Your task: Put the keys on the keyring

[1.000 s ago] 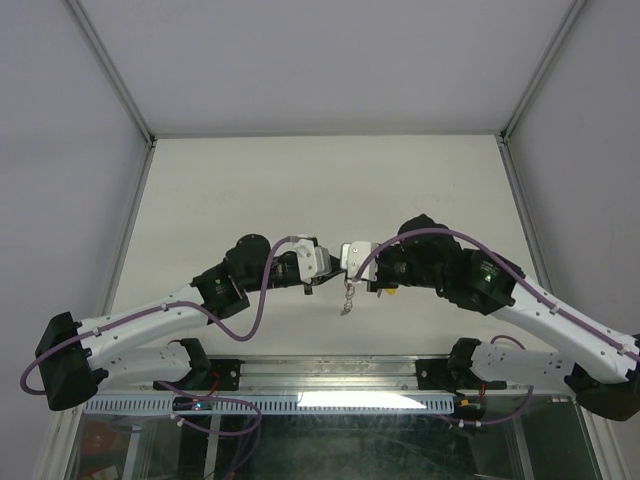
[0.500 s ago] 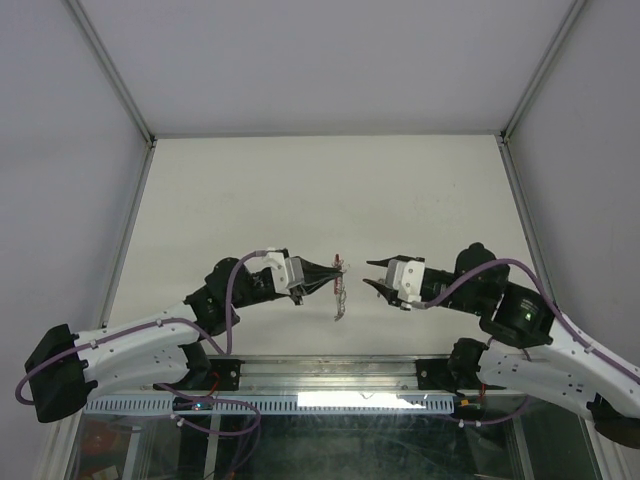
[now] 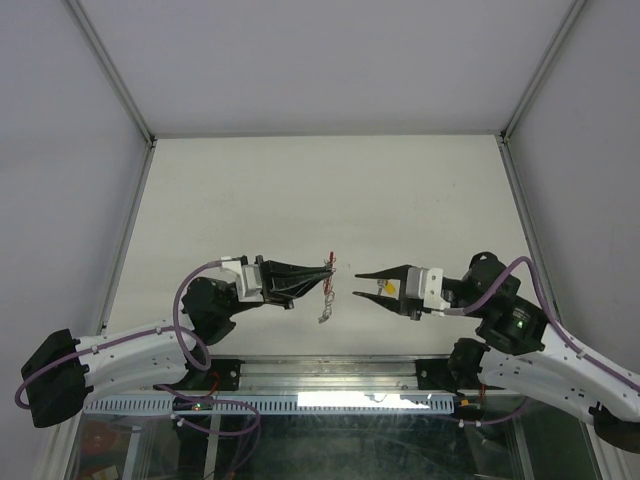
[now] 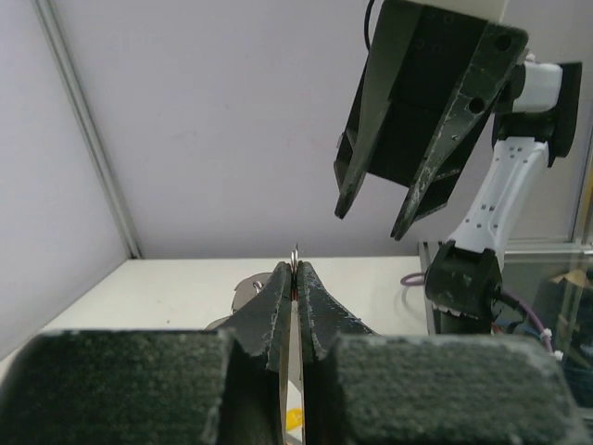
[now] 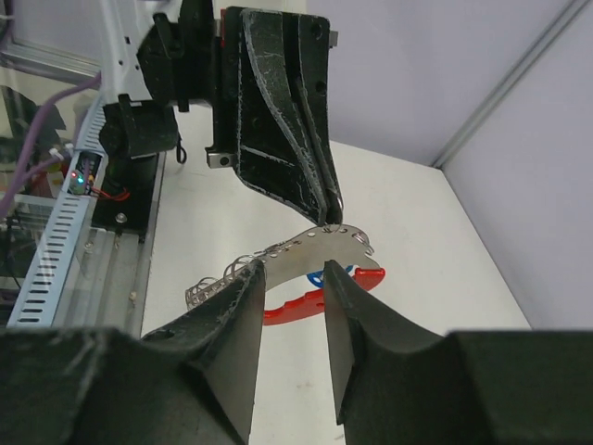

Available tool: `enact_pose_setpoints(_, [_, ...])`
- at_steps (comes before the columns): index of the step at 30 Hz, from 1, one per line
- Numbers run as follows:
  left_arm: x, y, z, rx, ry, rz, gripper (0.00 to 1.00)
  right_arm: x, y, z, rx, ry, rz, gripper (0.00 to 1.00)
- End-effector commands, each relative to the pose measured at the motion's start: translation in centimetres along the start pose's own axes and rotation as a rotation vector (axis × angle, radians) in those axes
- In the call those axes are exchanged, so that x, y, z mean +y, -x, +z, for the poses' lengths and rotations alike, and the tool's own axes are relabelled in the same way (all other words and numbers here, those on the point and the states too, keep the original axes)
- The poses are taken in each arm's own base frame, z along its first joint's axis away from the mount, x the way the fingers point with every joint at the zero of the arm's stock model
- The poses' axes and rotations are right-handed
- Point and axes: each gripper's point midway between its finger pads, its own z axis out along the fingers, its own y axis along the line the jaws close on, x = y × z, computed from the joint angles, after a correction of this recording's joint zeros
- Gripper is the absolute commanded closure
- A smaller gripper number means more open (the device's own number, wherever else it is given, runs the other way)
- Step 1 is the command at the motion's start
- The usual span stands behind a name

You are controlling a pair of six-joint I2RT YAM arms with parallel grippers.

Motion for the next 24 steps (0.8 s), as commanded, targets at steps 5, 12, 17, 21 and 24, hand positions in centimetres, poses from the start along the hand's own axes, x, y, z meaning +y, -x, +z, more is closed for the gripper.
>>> enact_pose_setpoints(5, [-1.6, 5.4, 0.5, -0.193, -0.082, 0.004, 1.0, -0.3, 4.7, 1.7, -0.199, 0.038, -0.001, 0.69])
enact_pose_setpoints(12, [-2.2, 5.8, 0.7, -0.195, -0.122, 0.004, 1.0, -0.5, 4.3, 2.5, -0.193, 0.042, -0.001, 0.69])
enact_pose_setpoints(17, [-2.6, 6.0, 0.8, -0.194, -0.144, 0.002, 1.0, -0.3, 4.0, 2.9, -0.18, 0.059, 0.013, 0.69])
enact_pose_setpoints(21, [-2.7, 6.0, 0.9, -0.19, -0.155, 0.0, 1.0, -0.1, 3.4, 3.1, -0.161, 0.071, 0.024, 0.7])
enact_pose_setpoints(24, [-2.9, 6.0, 0.9, -0.186, -0.163, -0.002, 1.0, -0.1, 3.0, 3.3, -0.143, 0.073, 0.03, 0.7])
